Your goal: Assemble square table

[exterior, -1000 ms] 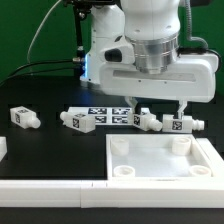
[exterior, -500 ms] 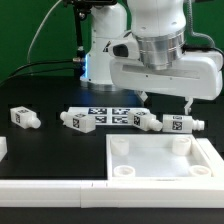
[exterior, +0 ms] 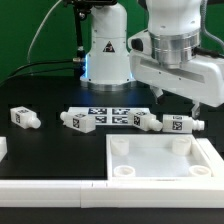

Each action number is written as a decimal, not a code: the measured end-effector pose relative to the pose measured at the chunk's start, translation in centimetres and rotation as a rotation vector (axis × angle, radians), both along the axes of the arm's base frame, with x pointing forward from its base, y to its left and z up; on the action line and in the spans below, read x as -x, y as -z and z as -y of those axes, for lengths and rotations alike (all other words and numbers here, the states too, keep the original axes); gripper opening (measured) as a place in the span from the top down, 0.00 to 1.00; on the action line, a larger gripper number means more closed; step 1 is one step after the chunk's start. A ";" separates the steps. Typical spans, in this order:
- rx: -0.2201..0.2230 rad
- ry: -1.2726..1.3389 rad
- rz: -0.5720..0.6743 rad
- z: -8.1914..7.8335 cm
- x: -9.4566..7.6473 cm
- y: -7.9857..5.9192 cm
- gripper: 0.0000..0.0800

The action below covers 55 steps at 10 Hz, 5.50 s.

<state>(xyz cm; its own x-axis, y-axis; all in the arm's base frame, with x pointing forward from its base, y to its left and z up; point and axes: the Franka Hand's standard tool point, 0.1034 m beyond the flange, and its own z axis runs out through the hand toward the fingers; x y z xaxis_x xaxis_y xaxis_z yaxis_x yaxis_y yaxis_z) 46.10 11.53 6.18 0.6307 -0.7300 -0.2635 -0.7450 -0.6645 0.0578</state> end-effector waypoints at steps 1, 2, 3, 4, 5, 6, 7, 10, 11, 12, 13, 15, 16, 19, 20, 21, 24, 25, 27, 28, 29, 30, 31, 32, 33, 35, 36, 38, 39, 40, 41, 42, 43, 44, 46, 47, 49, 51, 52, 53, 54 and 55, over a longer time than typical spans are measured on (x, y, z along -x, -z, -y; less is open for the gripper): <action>0.000 -0.003 0.000 -0.1 0.0 0.0 0.19; 0.000 -0.004 -0.001 -0.1 0.0 0.0 0.19; 0.007 0.015 0.002 -0.1 0.1 0.1 0.19; 0.062 0.147 0.017 -0.7 1.1 0.4 0.19; 0.108 0.209 0.044 -2.0 2.8 1.2 0.19; 0.110 0.187 0.054 -3.0 3.7 1.9 0.19; 0.099 0.177 0.050 -2.8 3.4 1.7 0.19; 0.098 0.174 0.052 -2.8 3.4 1.8 0.19; 0.115 0.273 0.065 -2.7 4.0 2.4 0.19; 0.129 0.316 0.082 -2.6 5.3 3.5 0.19; 0.131 0.352 0.098 -2.3 5.6 4.4 0.19; 0.131 0.347 0.117 -2.5 5.7 5.2 0.19; 0.129 0.338 0.118 -2.5 5.6 5.1 0.19; 0.123 0.321 0.119 -2.5 5.7 5.2 0.55; 0.122 0.316 0.121 -2.5 5.6 5.1 0.65; 0.118 0.289 0.117 -2.7 5.7 5.1 0.65; 0.056 -0.052 0.161 -4.5 6.0 4.9 0.65; 0.047 -0.106 0.177 -5.0 6.2 5.2 0.65; 0.050 -0.106 0.190 -5.6 6.5 5.2 0.65; 0.050 -0.107 0.190 -5.6 6.5 5.2 0.65; 0.050 -0.108 0.190 -5.6 6.5 5.2 0.65; 0.050 -0.109 0.190 -5.6 6.5 5.2 0.58; 0.050 -0.110 0.189 -5.6 6.5 5.2 0.41; 0.050 -0.112 0.190 -5.5 6.5 5.2 0.41; 0.039 -0.124 0.185 -5.1 6.1 4.9 0.24; -0.023 -0.078 0.165 -2.6 3.5 3.0 0.19; -0.047 -0.080 0.158 -1.8 2.5 2.7 0.19; -0.139 -0.109 0.062 -1.2 1.8 2.6 0.19; -0.180 -0.118 0.006 -0.8 2.0 2.7 0.19; -0.221 -0.135 -0.037 -0.6 2.0 2.6 0.19; -0.267 -0.194 -0.051 -0.9 1.5 2.4 0.19; -0.368 -0.286 -0.088 -1.5 1.2 2.1 0.19; -0.429 -0.315 -0.127 -1.6 0.9 2.0 0.19; -0.477 -0.315 -0.179 -1.5 1.1 1.9 0.19; -0.514 -0.303 -0.225 -1.3 1.0 2.3 0.19; -0.514 -0.297 -0.232 -1.5 1.1 2.2 0.19; -0.542 -0.237 -0.322 -1.4 1.6 2.7 0.19; -0.538 -0.239 -0.315 -1.5 1.5 2.7 0.19; -0.538 -0.238 -0.316 -1.5 1.6 2.8 0.19; -0.528 -0.181 -0.353 -1.8 2.0 2.8 0.19; -0.513 -0.085 -0.415 -2.4 2.7 3.0 0.19; -0.498 -0.061 -0.428 -2.5 2.9 3.3 0.19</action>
Offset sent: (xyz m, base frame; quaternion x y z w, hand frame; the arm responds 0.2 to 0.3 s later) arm -0.0444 -0.0162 -0.0071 -0.0442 0.1570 0.2123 0.9635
